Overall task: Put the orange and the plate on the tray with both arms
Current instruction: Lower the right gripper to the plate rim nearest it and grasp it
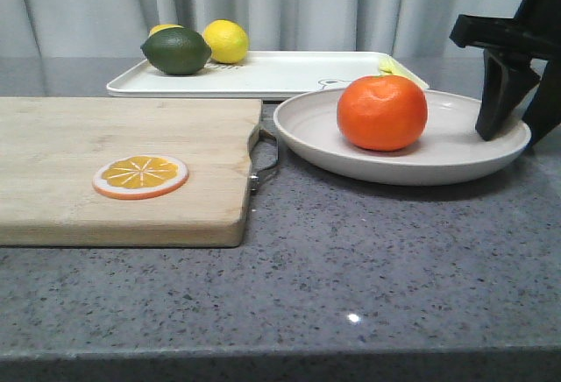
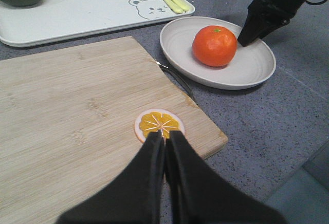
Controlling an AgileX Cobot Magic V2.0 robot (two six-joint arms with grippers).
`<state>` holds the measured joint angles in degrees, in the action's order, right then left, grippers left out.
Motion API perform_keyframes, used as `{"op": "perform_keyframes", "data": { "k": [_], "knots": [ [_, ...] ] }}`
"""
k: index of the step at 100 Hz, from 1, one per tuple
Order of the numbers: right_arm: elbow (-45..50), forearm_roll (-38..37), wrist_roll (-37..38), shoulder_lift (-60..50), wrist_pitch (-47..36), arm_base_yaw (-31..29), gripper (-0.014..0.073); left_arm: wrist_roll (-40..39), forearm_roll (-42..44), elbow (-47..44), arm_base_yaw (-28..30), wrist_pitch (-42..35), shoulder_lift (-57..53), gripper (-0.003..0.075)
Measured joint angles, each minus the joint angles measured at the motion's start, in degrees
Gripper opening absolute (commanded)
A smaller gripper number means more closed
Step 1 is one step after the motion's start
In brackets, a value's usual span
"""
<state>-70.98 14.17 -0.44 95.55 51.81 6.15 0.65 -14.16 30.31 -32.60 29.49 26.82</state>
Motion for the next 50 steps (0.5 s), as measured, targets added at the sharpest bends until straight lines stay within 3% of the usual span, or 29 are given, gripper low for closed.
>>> {"op": "perform_keyframes", "data": {
  "k": [32, 38, 50],
  "knots": [
    [-0.35, 1.17, 0.0, 0.0, -0.15, 0.0, -0.0034, 0.0, 0.0, 0.0, 0.0, 0.0, 0.0, -0.0019],
    [-0.47, 1.9, 0.44, 0.0, -0.39, 0.0, -0.0073, 0.0, 0.0, 0.0, 0.0, 0.0, 0.0, -0.0019],
    [-0.47, 1.99, 0.44, 0.0, -0.49, 0.0, -0.0067, 0.0, 0.0, 0.0, 0.0, 0.0, 0.0, -0.0019]
  ]
}}
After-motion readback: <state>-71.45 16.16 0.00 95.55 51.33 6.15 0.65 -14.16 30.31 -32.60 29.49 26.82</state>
